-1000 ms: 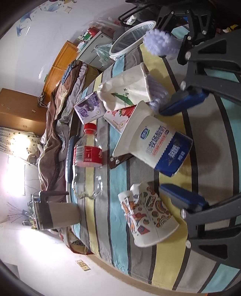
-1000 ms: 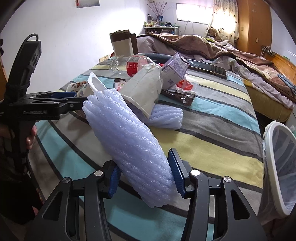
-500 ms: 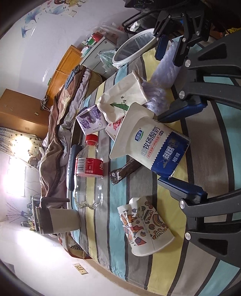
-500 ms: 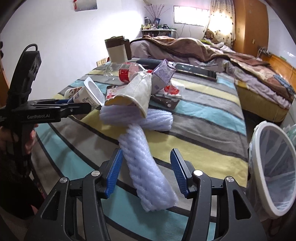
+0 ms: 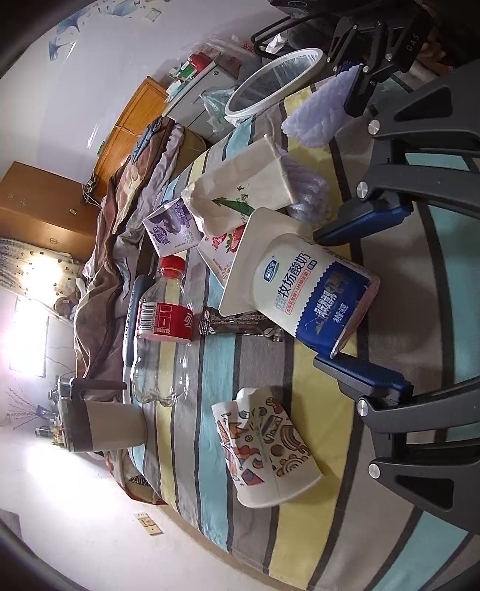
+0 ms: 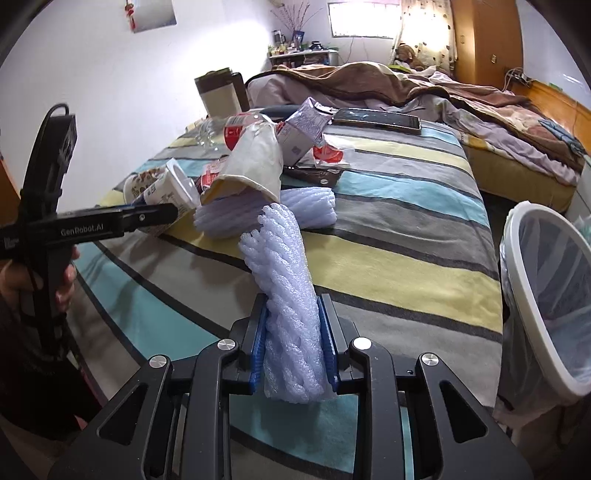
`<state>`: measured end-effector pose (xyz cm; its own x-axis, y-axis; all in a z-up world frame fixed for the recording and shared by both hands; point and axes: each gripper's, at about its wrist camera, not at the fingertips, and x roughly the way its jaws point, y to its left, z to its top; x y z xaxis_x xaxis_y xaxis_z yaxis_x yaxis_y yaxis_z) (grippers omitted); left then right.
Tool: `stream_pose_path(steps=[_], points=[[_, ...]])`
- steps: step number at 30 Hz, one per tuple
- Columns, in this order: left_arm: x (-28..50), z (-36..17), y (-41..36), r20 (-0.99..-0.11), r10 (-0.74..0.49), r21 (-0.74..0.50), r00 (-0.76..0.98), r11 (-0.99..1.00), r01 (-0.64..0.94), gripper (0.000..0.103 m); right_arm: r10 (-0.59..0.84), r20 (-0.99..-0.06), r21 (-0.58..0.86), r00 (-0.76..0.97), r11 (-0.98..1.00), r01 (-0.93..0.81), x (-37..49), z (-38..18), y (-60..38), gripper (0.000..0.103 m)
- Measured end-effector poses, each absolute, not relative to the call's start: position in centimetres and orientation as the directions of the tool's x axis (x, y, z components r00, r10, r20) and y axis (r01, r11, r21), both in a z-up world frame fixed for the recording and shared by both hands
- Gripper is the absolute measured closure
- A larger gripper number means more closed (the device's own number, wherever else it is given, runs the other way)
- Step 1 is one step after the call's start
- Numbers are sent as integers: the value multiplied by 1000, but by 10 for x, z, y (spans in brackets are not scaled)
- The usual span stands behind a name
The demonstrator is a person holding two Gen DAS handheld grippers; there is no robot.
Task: Collect trash
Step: 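Carry the yogurt cup with left tool to the bin while right tool drops the foam sleeve in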
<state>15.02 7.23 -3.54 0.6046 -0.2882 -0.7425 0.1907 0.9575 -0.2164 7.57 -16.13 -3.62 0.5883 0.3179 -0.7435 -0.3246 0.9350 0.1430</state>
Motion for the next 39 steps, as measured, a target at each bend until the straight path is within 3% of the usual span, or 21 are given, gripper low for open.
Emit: stream_pose_path(steps=[12, 17, 28, 39], points=[[110, 11, 71, -675, -257, -197, 692, 966, 167, 44, 367, -677, 192, 638, 925, -328, 65, -21, -177, 76], [102, 36, 47, -627, -321, -218, 710, 947, 237, 44, 344, -630, 188, 696, 938, -293, 61, -2, -197, 76], [117, 56, -76, -588, -529, -235, 612, 835, 497, 44, 123, -602, 158, 789, 987, -33, 44, 11, -282, 76], [138, 37, -212, -627, -635, -254, 450, 714, 653, 43, -81, -673, 103, 735, 974, 202, 50, -2, -357, 76]])
